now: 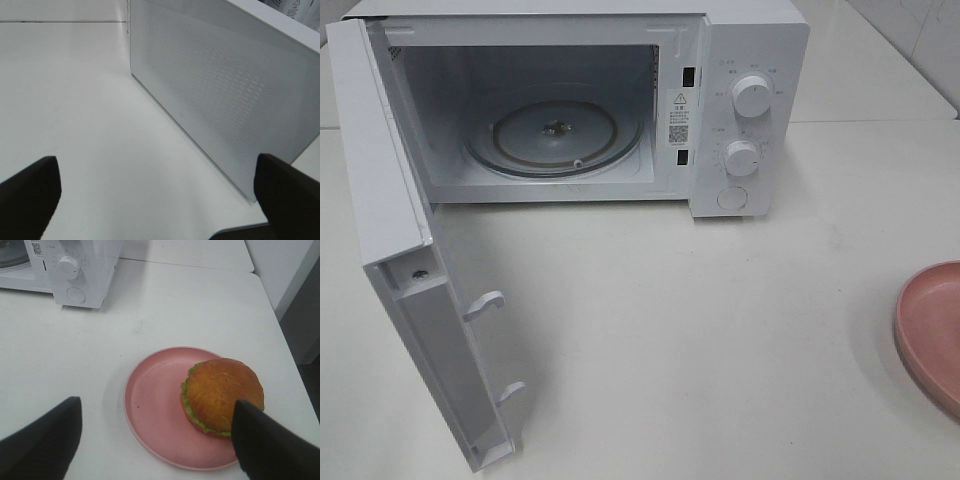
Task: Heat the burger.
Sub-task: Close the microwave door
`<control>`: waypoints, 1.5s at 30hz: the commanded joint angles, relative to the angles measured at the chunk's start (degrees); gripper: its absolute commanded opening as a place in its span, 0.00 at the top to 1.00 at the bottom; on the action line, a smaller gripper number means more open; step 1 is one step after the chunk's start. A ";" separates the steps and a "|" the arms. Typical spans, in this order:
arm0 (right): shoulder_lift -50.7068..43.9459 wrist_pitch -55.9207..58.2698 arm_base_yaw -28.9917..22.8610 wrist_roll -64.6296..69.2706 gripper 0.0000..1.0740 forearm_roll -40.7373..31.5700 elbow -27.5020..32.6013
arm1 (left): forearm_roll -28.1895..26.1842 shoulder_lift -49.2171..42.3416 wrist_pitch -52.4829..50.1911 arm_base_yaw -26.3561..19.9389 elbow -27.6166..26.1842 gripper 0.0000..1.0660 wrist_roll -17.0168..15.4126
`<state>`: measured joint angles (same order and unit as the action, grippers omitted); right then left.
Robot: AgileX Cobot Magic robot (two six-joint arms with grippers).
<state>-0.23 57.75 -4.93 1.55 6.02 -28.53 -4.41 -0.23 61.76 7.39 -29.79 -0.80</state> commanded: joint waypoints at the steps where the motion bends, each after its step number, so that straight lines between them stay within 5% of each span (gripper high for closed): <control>1: -1.60 -0.86 0.23 -0.29 0.29 0.11 -0.17 | -0.23 -1.09 -0.52 -0.11 0.11 0.08 -0.11; 41: -1.60 -0.86 0.23 -0.29 0.29 0.11 -0.17 | -0.97 -0.06 -2.23 -0.11 -1.43 0.09 -0.63; 45: -1.60 -0.86 0.23 -0.29 0.29 0.11 -0.17 | -0.46 4.98 -5.04 -0.11 -2.23 0.17 -0.40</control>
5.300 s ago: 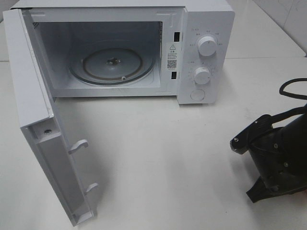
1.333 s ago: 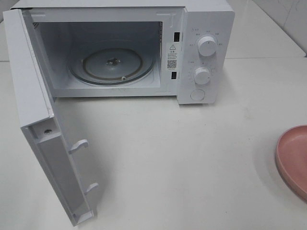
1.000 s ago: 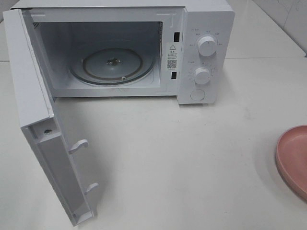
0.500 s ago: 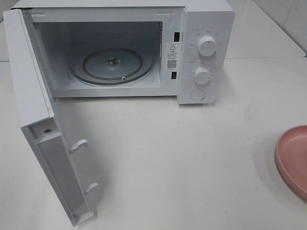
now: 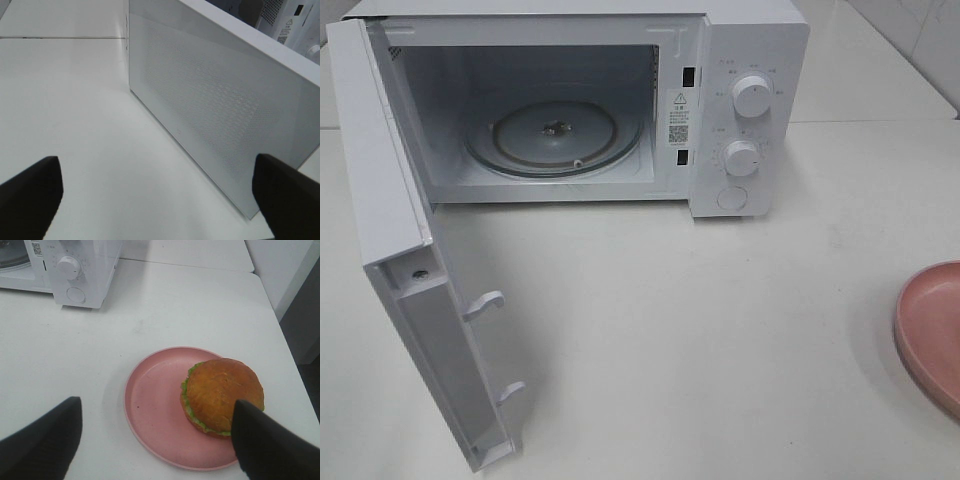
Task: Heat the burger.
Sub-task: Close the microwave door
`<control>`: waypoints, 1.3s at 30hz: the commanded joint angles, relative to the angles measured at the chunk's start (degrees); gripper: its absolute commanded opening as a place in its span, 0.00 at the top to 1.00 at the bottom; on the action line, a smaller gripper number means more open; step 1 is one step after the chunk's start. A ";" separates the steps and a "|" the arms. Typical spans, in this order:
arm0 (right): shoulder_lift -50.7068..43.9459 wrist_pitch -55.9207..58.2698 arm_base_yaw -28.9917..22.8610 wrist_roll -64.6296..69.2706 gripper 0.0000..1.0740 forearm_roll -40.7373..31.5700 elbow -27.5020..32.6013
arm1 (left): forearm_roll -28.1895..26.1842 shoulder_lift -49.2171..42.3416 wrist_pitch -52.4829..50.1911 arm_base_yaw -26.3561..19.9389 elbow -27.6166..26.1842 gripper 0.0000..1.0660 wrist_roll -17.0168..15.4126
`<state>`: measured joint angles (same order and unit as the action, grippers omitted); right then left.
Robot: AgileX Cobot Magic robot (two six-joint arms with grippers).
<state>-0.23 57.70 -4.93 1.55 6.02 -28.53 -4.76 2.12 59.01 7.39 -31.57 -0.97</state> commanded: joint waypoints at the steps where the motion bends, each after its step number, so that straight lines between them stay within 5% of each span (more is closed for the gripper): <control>1: -1.60 -0.80 0.23 -0.29 0.29 0.11 -0.17 | -0.11 2.64 -2.29 -0.11 -0.46 0.17 -0.23; 4: -1.60 -0.80 0.23 -0.29 0.29 0.11 -0.17 | -0.17 6.25 -3.72 -0.11 -0.46 0.29 -0.23; 6: -1.60 -0.80 0.23 -0.29 0.29 0.11 -0.17 | -0.17 9.68 -5.16 -0.11 -0.46 0.50 -0.23; 7: -1.60 -0.80 0.23 -0.29 0.29 0.11 -0.17 | -0.17 9.68 -5.16 -0.11 -0.46 0.50 -0.23; 8: -1.60 -0.80 0.23 -0.29 0.29 0.11 -0.17 | 0.00 12.03 -6.30 -0.11 -0.46 0.69 -0.23; 9: -1.60 -0.80 0.23 -0.29 0.29 0.11 -0.17 | 0.00 12.03 -6.30 -0.11 -0.46 0.69 -0.23; 10: -1.60 -0.80 0.23 -0.29 0.30 0.11 -0.17 | 0.00 14.15 -7.05 -0.11 -0.46 0.86 -0.23; 13: -1.60 -0.80 0.23 -0.29 0.30 0.11 -0.17 | 0.74 17.76 -9.00 -0.11 -0.34 1.00 0.23; 20: -1.60 -0.80 0.23 -0.29 0.30 0.11 -0.17 | 4.24 24.47 -19.31 -0.11 2.41 1.00 0.23; 22: -1.60 -0.80 0.23 -0.29 0.30 0.11 -0.17 | 4.76 27.79 -31.80 -0.11 6.99 1.00 0.23; 28: -1.60 -0.80 0.23 -0.29 0.30 0.11 -0.17 | 4.76 30.42 -47.61 -0.11 13.01 1.00 0.23; 30: -1.60 -0.80 0.23 -0.29 0.30 0.11 -0.17 | 4.76 33.29 -62.68 -0.11 18.39 1.00 0.11; 39: -1.60 -0.80 0.23 -0.29 0.30 0.11 -0.17 | 5.10 44.46 -84.68 -0.11 24.35 1.00 -0.40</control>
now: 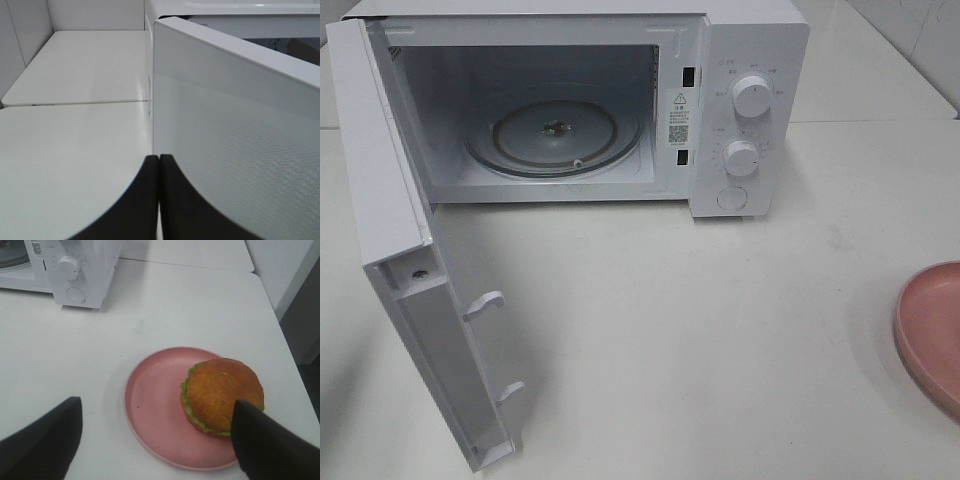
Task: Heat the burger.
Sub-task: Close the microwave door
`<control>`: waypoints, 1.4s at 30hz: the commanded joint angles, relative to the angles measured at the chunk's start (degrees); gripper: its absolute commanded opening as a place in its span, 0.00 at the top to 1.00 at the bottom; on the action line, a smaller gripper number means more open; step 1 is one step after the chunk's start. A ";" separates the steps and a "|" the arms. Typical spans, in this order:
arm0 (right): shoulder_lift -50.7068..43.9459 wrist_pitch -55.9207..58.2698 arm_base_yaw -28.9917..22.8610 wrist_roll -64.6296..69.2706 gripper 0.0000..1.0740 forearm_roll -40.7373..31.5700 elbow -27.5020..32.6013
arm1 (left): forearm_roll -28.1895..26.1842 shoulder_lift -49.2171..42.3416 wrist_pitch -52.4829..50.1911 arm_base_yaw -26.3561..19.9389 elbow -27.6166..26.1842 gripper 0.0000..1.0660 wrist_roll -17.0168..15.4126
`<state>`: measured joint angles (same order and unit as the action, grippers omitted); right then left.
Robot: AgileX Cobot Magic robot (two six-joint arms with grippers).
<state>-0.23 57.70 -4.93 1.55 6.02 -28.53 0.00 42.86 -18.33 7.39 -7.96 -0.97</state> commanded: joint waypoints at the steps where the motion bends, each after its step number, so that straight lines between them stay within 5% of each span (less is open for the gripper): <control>1: -1.60 -0.80 0.23 -0.29 0.30 0.11 -0.17 | 0.52 5.73 -8.94 -0.11 0.74 1.00 -0.40; 8: -1.60 -0.80 0.23 -0.29 0.30 0.11 -0.17 | 9.80 17.30 -19.14 -0.11 0.74 1.00 -1.43; 12: -1.60 -0.80 0.23 -0.29 0.30 0.11 -0.17 | 18.79 23.55 -27.39 -0.11 0.74 1.00 -9.05; 18: -1.60 -0.80 0.23 -0.29 0.30 0.11 -0.17 | 25.10 29.16 -32.43 1.78 -0.80 1.00 -9.51; 23: -1.60 -0.80 0.23 -0.29 0.30 0.11 -0.17 | 23.32 31.91 -31.91 5.90 -3.21 1.00 -9.51; 42: -1.60 -0.80 0.23 -0.29 0.30 0.11 -0.17 | 2.41 41.88 -26.41 24.29 -13.98 1.00 -7.45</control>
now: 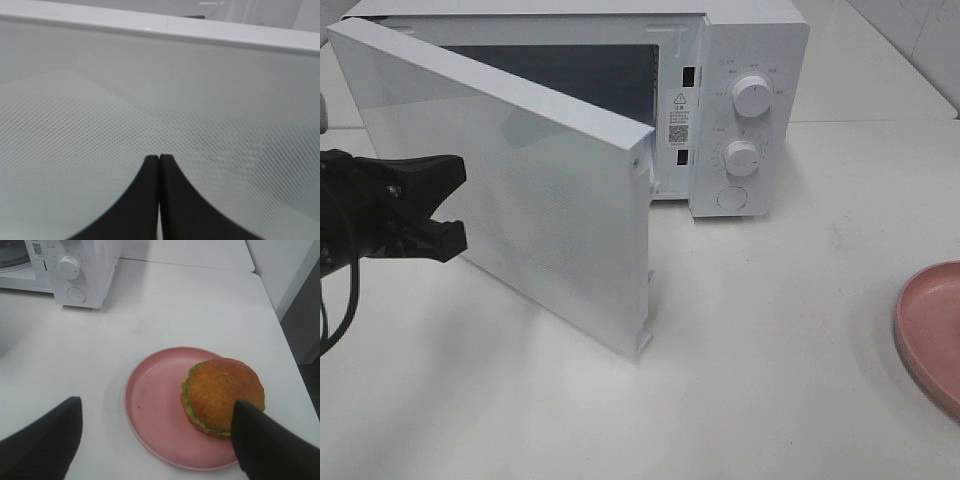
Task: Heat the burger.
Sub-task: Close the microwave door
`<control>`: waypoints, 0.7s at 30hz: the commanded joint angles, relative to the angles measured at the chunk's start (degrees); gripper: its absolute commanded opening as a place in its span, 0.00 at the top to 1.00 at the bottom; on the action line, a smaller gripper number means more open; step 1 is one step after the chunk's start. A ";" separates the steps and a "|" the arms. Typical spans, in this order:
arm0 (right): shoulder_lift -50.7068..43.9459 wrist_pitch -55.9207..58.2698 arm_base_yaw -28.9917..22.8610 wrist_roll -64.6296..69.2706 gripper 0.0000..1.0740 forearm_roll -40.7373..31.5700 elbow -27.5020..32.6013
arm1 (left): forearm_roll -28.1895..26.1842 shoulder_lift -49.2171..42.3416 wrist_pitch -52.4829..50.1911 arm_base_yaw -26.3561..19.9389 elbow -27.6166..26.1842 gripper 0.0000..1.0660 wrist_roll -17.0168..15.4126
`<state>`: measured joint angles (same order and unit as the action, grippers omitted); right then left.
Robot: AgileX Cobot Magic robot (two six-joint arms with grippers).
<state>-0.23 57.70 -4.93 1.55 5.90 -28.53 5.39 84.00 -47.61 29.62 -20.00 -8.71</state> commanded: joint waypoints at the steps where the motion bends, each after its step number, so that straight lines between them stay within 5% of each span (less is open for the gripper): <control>1: -1.60 -0.80 0.23 -0.29 0.30 0.23 -0.17 | -4.07 1.72 4.53 3.38 -3.55 1.00 0.46; 11: -1.60 -0.80 0.23 -0.29 0.30 0.23 -0.17 | -11.34 7.73 4.87 8.94 -10.43 1.00 3.55; 21: -1.60 -0.80 0.23 -0.29 0.30 0.23 -0.17 | -12.89 13.29 4.87 12.03 -16.90 1.00 3.84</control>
<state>-0.23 57.70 -4.93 1.55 5.90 -28.53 -6.07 96.03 -42.34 40.79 -34.66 -5.10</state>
